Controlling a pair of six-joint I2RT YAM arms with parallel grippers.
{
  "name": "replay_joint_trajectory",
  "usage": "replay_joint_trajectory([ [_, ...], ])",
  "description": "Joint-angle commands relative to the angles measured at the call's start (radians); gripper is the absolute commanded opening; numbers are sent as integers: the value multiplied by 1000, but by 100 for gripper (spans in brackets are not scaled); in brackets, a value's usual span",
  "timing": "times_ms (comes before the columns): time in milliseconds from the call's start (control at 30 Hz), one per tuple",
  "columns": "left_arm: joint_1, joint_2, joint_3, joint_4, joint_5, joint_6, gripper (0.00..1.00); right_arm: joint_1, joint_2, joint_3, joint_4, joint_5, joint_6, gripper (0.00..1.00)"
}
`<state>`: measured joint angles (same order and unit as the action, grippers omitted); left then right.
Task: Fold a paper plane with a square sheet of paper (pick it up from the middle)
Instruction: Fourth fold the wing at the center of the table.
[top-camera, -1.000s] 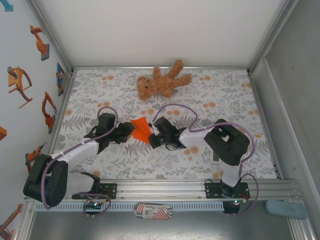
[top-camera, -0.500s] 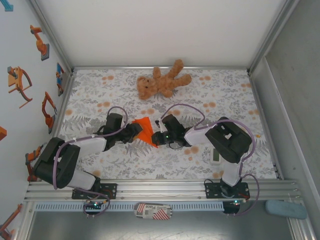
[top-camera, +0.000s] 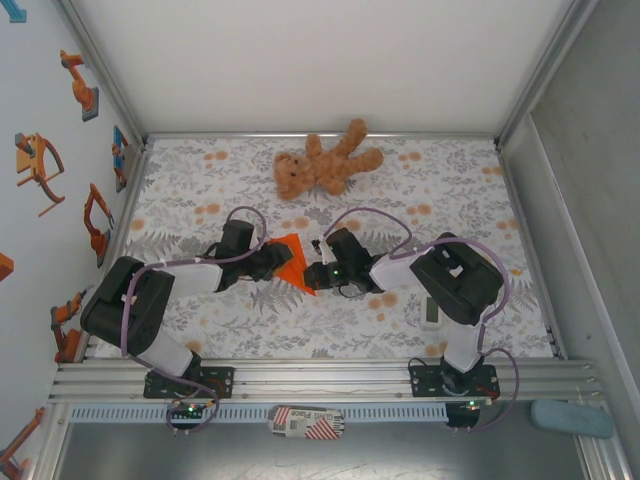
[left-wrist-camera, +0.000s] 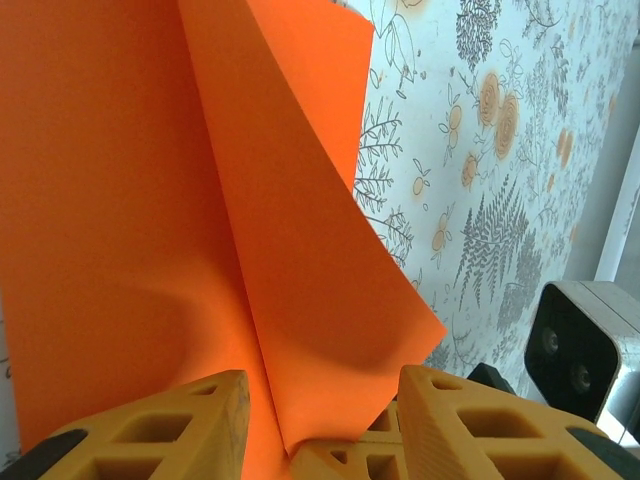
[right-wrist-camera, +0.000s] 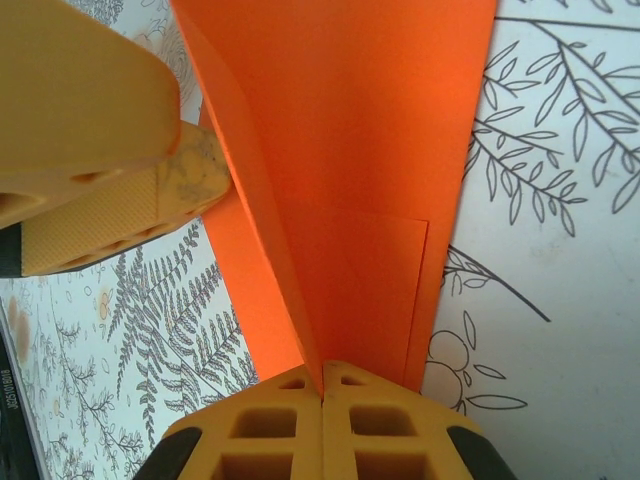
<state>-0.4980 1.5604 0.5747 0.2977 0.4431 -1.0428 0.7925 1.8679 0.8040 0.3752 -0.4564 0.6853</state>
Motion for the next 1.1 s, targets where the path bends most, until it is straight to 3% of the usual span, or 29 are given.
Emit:
replay_joint_trajectory([
  [0, -8, 18, 24, -13, 12, 37, 44, -8, 22, -21, -2, -5, 11, 0],
  [267, -17, 46, 58, -98, -20, 55, 43, -11, 22, -23, -1, -7, 14, 1],
  [600, -31, 109, 166, -421, -154, 91, 40, -13, -19, -16, -25, -19, 16, 11],
  [767, -32, 163, 186, -452, -146, 82, 40, -15, -56, -18, -34, -24, 16, 16],
  [1067, -35, 194, 195, -463, -145, 74, 41, -18, -58, -20, -51, -23, 16, 17],
])
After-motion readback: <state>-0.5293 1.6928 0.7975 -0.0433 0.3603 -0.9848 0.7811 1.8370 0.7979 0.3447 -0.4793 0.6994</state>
